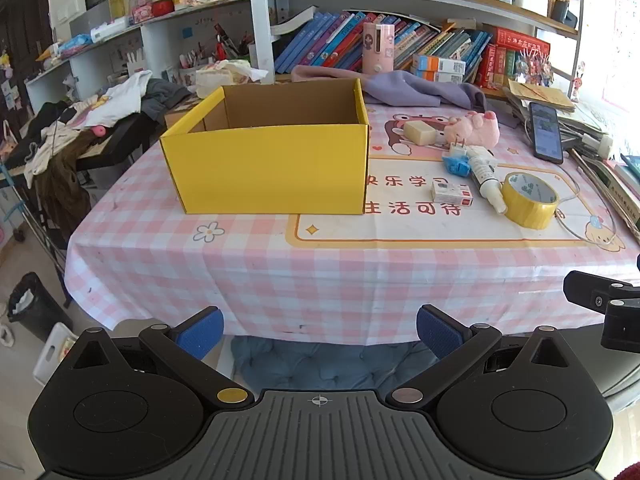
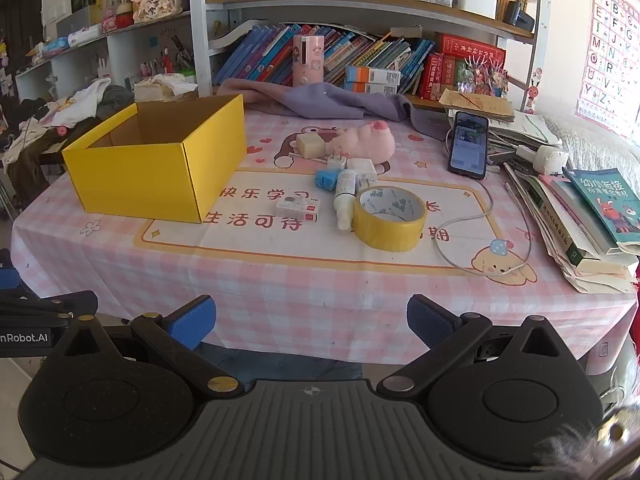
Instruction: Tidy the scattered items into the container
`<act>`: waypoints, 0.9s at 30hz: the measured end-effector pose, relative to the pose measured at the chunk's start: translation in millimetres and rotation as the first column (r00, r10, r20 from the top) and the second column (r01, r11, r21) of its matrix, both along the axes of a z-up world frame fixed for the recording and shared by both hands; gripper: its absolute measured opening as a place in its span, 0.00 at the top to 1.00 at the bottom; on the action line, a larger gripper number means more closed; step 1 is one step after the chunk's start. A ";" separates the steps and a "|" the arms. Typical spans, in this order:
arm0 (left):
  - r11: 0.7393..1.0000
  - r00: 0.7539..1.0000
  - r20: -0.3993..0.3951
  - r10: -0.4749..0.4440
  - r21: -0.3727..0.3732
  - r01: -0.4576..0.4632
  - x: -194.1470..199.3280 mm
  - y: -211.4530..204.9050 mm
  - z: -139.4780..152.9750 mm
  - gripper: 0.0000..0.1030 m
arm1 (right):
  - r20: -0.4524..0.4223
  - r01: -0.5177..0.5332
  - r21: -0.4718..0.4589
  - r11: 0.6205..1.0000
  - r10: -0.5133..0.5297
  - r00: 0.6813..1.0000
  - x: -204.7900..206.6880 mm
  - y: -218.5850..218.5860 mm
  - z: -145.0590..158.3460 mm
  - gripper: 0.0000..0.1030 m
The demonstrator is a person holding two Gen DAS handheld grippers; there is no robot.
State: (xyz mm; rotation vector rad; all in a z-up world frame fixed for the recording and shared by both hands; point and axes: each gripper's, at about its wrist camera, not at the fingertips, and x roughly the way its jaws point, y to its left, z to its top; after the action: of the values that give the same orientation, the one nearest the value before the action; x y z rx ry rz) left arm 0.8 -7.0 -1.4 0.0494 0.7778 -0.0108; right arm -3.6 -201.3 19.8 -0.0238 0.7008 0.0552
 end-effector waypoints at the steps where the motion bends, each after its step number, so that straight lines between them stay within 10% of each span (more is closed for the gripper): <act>1: 1.000 1.000 0.000 0.000 0.000 0.000 -0.1 0.1 0.1 0.00 | -0.001 -0.001 0.002 1.000 0.001 1.000 0.5 -1.3 0.0 0.00; 27: 1.000 1.000 -0.020 -0.008 0.002 0.009 6.2 3.6 -4.0 0.00 | -0.009 -0.012 0.000 1.000 0.012 1.000 5.1 6.0 -2.2 0.00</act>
State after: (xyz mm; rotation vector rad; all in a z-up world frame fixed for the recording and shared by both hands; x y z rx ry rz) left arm 7.0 -3.4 -5.4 0.0550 0.7974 -0.0185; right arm 1.4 -195.3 17.6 -0.0272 0.7095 0.0666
